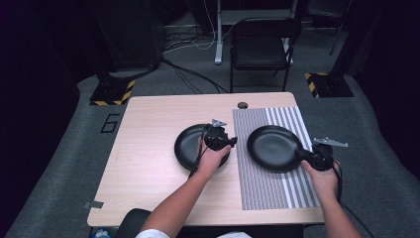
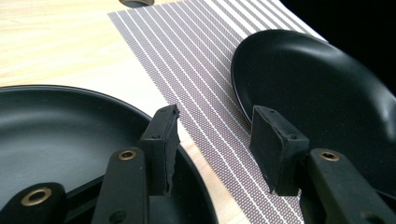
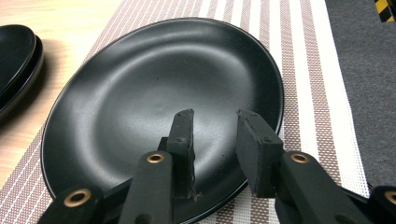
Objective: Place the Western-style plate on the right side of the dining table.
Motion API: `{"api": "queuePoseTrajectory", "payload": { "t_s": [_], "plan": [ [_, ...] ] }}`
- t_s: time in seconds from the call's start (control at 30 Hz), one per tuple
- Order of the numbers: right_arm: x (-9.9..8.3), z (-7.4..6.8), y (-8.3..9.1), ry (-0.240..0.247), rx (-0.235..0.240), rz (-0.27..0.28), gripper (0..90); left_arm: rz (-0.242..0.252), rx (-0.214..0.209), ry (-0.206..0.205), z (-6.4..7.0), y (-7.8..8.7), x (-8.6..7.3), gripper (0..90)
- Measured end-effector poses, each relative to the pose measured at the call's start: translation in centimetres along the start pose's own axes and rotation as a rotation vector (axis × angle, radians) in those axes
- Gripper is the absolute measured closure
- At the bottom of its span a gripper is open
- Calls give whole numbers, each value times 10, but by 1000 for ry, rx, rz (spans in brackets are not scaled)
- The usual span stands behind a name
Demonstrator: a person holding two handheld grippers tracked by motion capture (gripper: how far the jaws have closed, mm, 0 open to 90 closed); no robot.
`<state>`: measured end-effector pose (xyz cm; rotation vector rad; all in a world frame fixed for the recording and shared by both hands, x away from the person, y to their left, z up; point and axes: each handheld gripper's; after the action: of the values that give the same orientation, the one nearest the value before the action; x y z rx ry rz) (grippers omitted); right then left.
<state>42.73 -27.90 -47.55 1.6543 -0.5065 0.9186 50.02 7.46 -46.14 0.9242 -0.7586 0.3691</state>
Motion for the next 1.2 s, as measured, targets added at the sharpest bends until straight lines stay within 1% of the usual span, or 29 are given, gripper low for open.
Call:
{"api": "queuePoseTrajectory", "payload": {
  "t_s": [0.07, 0.23, 0.33, 0.37, 0.4, 0.43, 0.5, 0.67, 0.8, 0.83, 0.87, 0.93, 1.07, 1.13, 1.2],
  "plan": [
    [0, -1, 0, 11, 2, 3, 663, 9, -1, 1, -2, 3, 1, 515],
    [1, -1, 4, 10, 12, 18, 656, 19, 7, 8, -10, 9, 4, 507],
    [3, -3, 6, 16, 6, 23, 655, 21, 10, 10, -13, 12, 3, 504],
    [4, -4, 7, 21, 1, 23, 653, 19, 17, 6, -14, 13, 2, 504],
    [4, -6, 7, 29, 2, 26, 653, 9, 18, -3, -16, 15, 1, 504],
    [6, -9, 8, 47, -6, 24, 651, 4, 22, -9, -17, 16, 0, 505],
    [8, -13, 9, 68, -10, 29, 651, 6, 26, -5, -21, 20, -1, 505],
    [10, -22, 9, 103, -13, 24, 650, 30, 28, 15, -29, 33, -2, 502],
    [13, -24, 11, 105, -6, 34, 643, 51, 40, 7, -37, 47, -4, 500],
    [14, -25, 13, 100, -1, 39, 640, 54, 42, 9, -38, 49, -4, 500],
    [14, -25, 13, 99, 2, 40, 640, 60, 51, 4, -41, 52, -6, 500],
    [16, -28, 16, 94, 15, 45, 640, 64, 58, 10, -46, 57, -8, 501],
    [22, -35, 20, 116, 12, 58, 643, 72, 73, 23, -58, 69, -12, 500],
    [24, -39, 23, 117, 22, 67, 643, 79, 81, 28, -64, 76, -13, 500],
    [26, -45, 25, 134, 29, 71, 643, 83, 87, 31, -70, 83, -15, 498]
  ]
}}
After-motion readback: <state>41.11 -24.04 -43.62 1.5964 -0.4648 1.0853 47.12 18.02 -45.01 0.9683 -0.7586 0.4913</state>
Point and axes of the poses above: each handheld gripper's, and its own axes: y roughly backward along the jaws, x roughly out of its top, z roughly to its right, and after that the axes turned 11 degrees about y, right-handed
